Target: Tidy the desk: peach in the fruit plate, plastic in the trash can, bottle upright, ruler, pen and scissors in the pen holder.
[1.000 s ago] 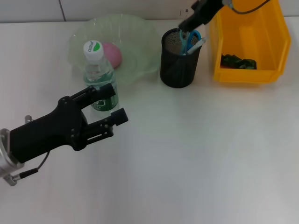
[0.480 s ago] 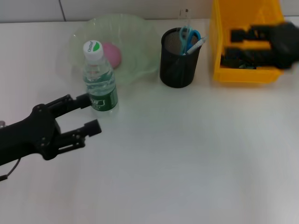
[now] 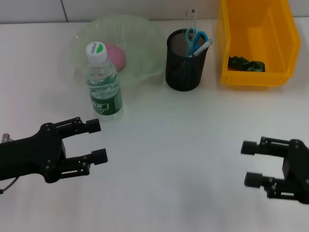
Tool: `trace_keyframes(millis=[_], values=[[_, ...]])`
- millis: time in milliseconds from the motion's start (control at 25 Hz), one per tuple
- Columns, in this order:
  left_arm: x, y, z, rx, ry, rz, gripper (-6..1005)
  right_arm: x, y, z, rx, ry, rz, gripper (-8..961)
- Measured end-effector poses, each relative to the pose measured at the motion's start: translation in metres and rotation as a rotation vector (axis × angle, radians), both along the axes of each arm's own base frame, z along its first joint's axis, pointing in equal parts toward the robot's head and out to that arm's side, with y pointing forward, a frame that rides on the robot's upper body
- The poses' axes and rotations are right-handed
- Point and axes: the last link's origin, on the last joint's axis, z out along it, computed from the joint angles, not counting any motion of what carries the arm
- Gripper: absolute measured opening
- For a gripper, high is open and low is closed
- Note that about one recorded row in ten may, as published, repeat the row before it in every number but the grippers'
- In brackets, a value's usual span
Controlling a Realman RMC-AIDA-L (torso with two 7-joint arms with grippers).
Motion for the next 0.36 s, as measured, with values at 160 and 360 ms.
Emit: trace_keyframes(millis=[160,360], values=[[0.0034,0.0018,-0.001,-0.022,0.009,-0.008,784,-0.0033,-0.0018,-0.0034,-0.001,0.002,0.024,693],[0.0043,0.002,-0.0015,-0.031,0.008,-0.006,784,-0.0069,0.0027,-0.0063,-0.005,-0.006,0.039,693]])
